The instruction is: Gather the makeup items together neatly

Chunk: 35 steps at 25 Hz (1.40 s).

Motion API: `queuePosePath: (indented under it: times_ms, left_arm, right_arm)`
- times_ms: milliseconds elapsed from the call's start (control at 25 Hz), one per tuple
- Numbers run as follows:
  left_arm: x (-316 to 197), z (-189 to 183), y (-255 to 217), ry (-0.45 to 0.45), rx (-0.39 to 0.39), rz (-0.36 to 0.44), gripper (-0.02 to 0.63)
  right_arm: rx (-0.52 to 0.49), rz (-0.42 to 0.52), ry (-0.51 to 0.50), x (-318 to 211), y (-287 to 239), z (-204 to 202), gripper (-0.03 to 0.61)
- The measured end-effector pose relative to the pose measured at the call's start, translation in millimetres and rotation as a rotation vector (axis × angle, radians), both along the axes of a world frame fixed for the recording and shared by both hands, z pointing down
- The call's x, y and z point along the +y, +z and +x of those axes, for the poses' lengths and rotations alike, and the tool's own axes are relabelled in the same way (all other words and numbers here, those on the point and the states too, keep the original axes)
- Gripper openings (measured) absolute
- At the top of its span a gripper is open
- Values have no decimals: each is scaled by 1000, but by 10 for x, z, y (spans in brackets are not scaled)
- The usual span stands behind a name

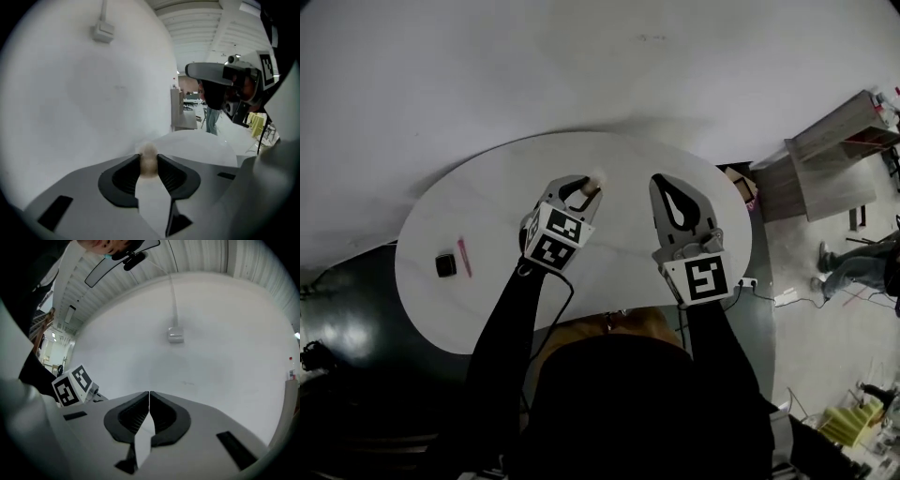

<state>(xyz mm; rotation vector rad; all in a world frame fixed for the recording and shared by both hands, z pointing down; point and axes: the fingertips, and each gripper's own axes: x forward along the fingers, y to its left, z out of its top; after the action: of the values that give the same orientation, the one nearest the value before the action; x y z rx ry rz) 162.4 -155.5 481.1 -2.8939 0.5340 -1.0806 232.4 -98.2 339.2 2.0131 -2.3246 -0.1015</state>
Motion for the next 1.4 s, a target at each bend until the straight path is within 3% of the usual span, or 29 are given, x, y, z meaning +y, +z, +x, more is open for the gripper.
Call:
queuePosePath:
  times_ms: [160, 440, 800, 1080, 1400]
  left_arm:
    - [-108, -536, -356, -146, 46, 82, 130]
    - [-43, -1134, -832, -422, 236, 204, 130]
    - [-14, -1490, -675, -519, 237, 167, 130]
    - [-95, -2204, -443, -667, 210, 118, 130]
    - [-149, -2983, 217, -845, 119, -47, 130]
  right_arm:
    - [-14, 30, -96, -209, -73, -409, 28]
    - [-4, 67, -212, -387, -255, -862, 28]
    - [-3, 46, -287, -525, -215, -1213, 28]
    - [0, 13, -369, -662, -97, -1747, 28]
    - [-8, -34, -448, -813, 13, -2436, 28]
